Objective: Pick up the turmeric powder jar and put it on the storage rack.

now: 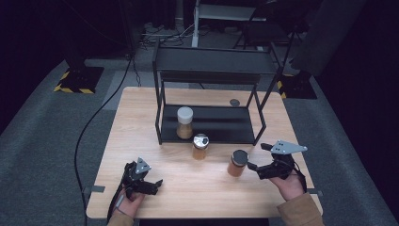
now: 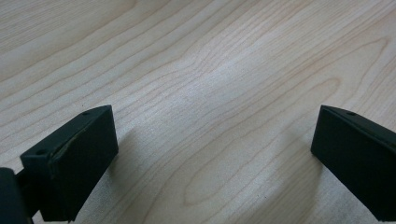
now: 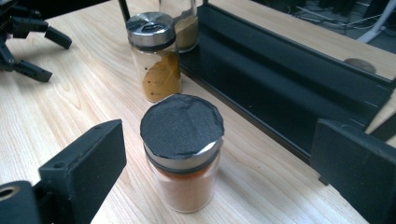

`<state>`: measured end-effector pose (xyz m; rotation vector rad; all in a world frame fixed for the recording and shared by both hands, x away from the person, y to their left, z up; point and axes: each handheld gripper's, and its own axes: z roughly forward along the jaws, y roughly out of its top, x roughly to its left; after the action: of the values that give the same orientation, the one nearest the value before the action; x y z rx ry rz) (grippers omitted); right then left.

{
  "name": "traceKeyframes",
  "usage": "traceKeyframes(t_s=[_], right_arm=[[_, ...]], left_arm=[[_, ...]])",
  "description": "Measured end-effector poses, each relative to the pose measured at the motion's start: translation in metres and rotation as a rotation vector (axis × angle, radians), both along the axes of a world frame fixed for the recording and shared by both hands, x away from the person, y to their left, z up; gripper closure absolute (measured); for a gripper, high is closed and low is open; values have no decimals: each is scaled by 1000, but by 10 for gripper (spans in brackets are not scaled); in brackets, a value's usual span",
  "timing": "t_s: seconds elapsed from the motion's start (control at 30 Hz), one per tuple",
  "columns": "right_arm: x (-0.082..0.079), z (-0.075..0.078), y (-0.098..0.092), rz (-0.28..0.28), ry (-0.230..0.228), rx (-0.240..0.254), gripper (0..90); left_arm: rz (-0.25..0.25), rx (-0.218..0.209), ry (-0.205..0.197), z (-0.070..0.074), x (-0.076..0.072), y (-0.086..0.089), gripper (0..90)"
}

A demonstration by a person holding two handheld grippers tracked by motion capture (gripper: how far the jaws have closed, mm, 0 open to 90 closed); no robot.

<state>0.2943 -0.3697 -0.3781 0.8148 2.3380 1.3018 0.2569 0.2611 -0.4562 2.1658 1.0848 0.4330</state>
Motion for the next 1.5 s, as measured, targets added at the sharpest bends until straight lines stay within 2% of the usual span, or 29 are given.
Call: traceKeyframes(t_s=[0.2,0.47,1.07,1.2,1.5], right_arm=[[10,9,11,36,-1,-28,34],[27,17,24,64,10,-15,34],[46,36,65,107,12,-34,34],[50,39,77,126,19,-52,33],[55,46,95,144,19,-64,33]], left_arm=[[0,0,0,0,0,0,1],[0,0,0,0,0,0,1],[1,0,0,0,-1,-1,1],[-1,1,3,0,0,-1,1],[-6,1,3,1,0,-1,1]])
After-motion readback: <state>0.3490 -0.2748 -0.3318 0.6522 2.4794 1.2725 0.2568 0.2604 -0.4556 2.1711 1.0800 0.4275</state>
